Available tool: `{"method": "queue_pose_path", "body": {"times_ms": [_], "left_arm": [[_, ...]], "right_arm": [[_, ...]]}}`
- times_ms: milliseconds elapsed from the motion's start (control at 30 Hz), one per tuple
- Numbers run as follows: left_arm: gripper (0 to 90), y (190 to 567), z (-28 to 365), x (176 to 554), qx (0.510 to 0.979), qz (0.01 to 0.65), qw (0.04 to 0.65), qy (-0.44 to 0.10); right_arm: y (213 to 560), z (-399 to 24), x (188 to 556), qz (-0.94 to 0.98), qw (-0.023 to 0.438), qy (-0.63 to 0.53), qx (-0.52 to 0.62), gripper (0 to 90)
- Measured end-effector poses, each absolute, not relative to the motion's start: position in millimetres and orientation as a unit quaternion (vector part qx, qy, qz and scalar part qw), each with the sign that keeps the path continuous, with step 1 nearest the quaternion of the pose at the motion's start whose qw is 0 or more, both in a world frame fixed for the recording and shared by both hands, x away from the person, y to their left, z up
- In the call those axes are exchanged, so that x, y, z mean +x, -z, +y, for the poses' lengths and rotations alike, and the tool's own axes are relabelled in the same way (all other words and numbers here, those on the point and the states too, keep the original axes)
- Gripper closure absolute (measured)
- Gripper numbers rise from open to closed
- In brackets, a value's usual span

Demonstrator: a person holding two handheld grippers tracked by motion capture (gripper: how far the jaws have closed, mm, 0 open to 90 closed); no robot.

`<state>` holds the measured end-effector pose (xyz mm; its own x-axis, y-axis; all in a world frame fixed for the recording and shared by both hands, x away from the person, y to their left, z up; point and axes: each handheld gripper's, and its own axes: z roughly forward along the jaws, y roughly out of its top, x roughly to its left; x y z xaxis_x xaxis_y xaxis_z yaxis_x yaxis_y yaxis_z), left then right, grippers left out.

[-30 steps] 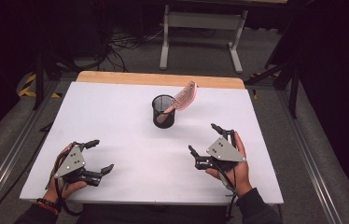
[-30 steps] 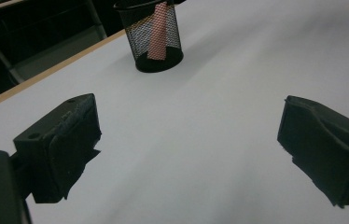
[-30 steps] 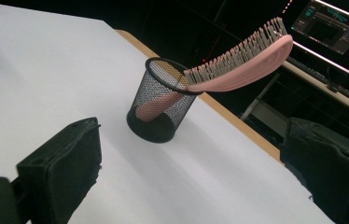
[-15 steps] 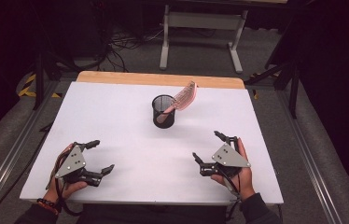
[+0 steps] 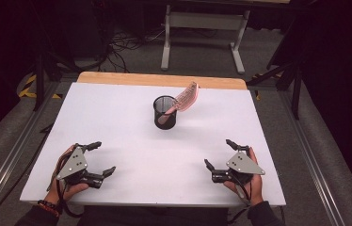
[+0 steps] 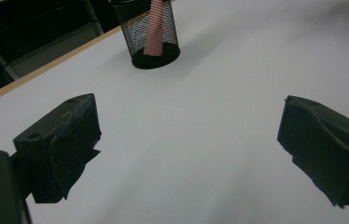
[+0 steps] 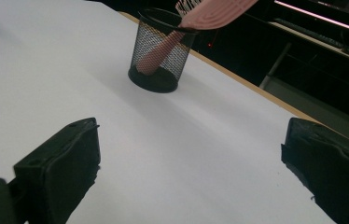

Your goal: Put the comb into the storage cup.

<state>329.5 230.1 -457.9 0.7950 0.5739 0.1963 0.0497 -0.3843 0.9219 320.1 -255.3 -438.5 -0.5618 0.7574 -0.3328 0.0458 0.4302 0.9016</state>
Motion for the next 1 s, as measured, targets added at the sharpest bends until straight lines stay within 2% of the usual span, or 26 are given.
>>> {"method": "queue_pose_path", "body": {"times_ms": [500,833,1000], "left_arm": [[6.6,458,229,331,0.793,0.198,0.517,-0.252],[6.5,458,228,330,0.793,0.197,0.519,-0.253],[6.4,458,231,328,0.791,0.199,0.522,-0.251]], "right_arm": [[455,-283,313,0.751,0.39,-0.45,0.286,4.1],[458,-279,316,0.752,0.368,-0.457,0.299,4.2],[455,-276,315,0.75,0.372,-0.461,0.294,4.2]]}}
